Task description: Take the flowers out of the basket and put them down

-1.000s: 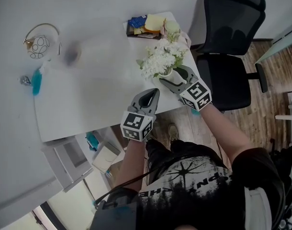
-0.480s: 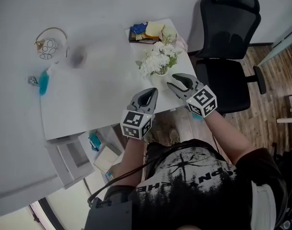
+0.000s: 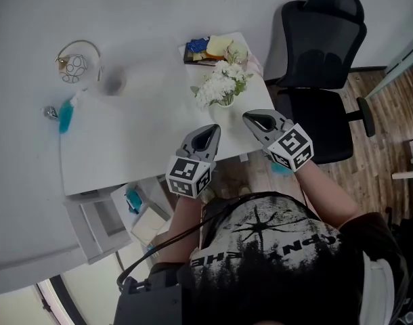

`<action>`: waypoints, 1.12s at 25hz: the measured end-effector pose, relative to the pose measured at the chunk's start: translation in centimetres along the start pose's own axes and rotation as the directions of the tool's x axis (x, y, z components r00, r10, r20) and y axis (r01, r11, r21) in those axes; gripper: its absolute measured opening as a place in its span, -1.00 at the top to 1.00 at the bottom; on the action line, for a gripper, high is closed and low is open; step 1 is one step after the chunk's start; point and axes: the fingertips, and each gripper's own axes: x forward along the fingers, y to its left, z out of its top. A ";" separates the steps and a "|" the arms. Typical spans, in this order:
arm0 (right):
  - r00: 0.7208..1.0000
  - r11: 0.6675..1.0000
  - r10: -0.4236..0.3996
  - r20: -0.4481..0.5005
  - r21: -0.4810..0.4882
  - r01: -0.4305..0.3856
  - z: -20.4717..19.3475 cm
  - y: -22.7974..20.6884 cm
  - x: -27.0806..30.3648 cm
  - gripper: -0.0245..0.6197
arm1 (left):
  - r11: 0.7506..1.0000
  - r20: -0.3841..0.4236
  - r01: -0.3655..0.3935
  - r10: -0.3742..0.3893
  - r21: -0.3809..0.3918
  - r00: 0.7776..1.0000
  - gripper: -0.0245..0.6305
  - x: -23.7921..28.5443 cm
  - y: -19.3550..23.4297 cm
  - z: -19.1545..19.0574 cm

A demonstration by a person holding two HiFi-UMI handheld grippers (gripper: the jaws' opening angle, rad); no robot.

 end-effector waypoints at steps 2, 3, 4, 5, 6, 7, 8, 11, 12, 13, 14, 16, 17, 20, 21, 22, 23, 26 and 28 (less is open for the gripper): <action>1.000 1.000 0.002 0.003 0.011 -0.002 0.1 0.0 -0.4 0.87 | 1.000 -0.001 0.003 -0.003 0.007 1.000 0.89 0.1 -0.4 0.1; 1.000 1.000 0.002 0.004 0.014 -0.002 0.2 0.0 -0.7 0.87 | 1.000 -0.002 0.006 -0.006 0.009 1.000 0.89 0.1 -0.6 0.0; 1.000 1.000 0.001 0.005 0.016 -0.001 0.2 -0.1 -0.9 0.87 | 1.000 -0.003 0.007 -0.007 0.010 1.000 0.89 0.2 -0.7 0.0; 1.000 1.000 0.000 0.006 0.017 0.000 0.2 -0.2 -1.0 0.87 | 1.000 -0.003 0.009 -0.009 0.011 1.000 0.89 0.2 -0.8 -0.1; 1.000 1.000 0.000 0.007 0.016 0.000 0.2 -0.3 -1.2 0.87 | 1.000 -0.004 0.010 -0.010 0.011 1.000 0.89 0.3 -0.8 -0.2; 1.000 1.000 0.002 0.007 0.015 -0.002 0.1 -0.4 -1.2 0.87 | 1.000 -0.006 0.010 -0.010 0.009 1.000 0.89 0.4 -0.8 -0.2; 1.000 1.000 0.006 0.006 0.015 -0.006 0.0 -0.4 -1.3 0.87 | 1.000 -0.008 0.011 -0.011 0.007 1.000 0.89 0.5 -0.8 -0.3; 1.000 1.000 0.004 -0.004 0.024 -0.004 -0.8 -0.6 -1.5 0.87 | 1.000 -0.010 0.014 -0.014 0.005 1.000 0.89 0.7 -0.9 -0.4; 1.000 1.000 0.001 -0.006 0.027 0.000 -0.9 -0.7 -1.5 0.87 | 1.000 -0.011 0.015 -0.015 0.007 1.000 0.89 0.8 -1.0 -0.3; 1.000 1.000 -0.001 -0.006 0.030 0.001 -1.0 -0.8 -1.5 0.87 | 1.000 -0.011 0.016 -0.016 0.010 1.000 0.89 0.9 -1.0 -0.3; 1.000 1.000 -0.001 -0.006 0.031 0.001 -1.0 -0.8 -1.5 0.87 | 1.000 -0.010 0.017 -0.017 0.012 1.000 0.89 0.9 -1.1 -0.2; 1.000 1.000 0.004 -0.009 0.027 -0.003 -1.0 -0.7 -1.5 0.87 | 1.000 -0.007 0.018 -0.018 0.015 1.000 0.89 0.9 -1.2 -0.1; 1.000 1.000 0.005 -0.011 0.024 -0.005 -1.0 -0.6 -1.5 0.87 | 1.000 -0.006 0.019 -0.019 0.016 1.000 0.89 0.9 -1.3 -0.1; 1.000 1.000 0.007 -0.013 0.021 -0.006 -1.0 -0.6 -1.5 0.87 | 1.000 -0.006 0.018 -0.018 0.018 1.000 0.89 0.9 -1.5 -0.1; 1.000 1.000 0.007 -0.012 0.020 -0.006 -1.0 -0.6 -1.6 0.87 | 1.000 -0.008 0.018 -0.018 0.019 1.000 0.89 1.0 -1.5 -0.1; 1.000 1.000 0.007 -0.011 0.019 -0.007 -0.9 -0.6 -1.6 0.87 | 1.000 -0.010 0.017 -0.017 0.019 1.000 0.89 1.0 -1.5 -0.1; 1.000 1.000 0.008 -0.010 0.022 -0.008 -0.9 -0.6 -1.6 0.87 | 1.000 -0.011 0.016 -0.016 0.019 1.000 0.89 1.1 -1.5 -0.1; 1.000 0.997 0.024 0.007 0.074 -0.024 -0.7 -0.5 -1.6 0.87 | 1.000 -0.009 0.014 -0.014 0.017 1.000 0.89 1.0 -1.6 -0.1; 1.000 0.995 0.026 0.012 0.093 -0.027 -0.7 -0.5 -1.6 0.87 | 1.000 -0.005 0.015 -0.015 0.016 1.000 0.89 0.9 -1.6 0.0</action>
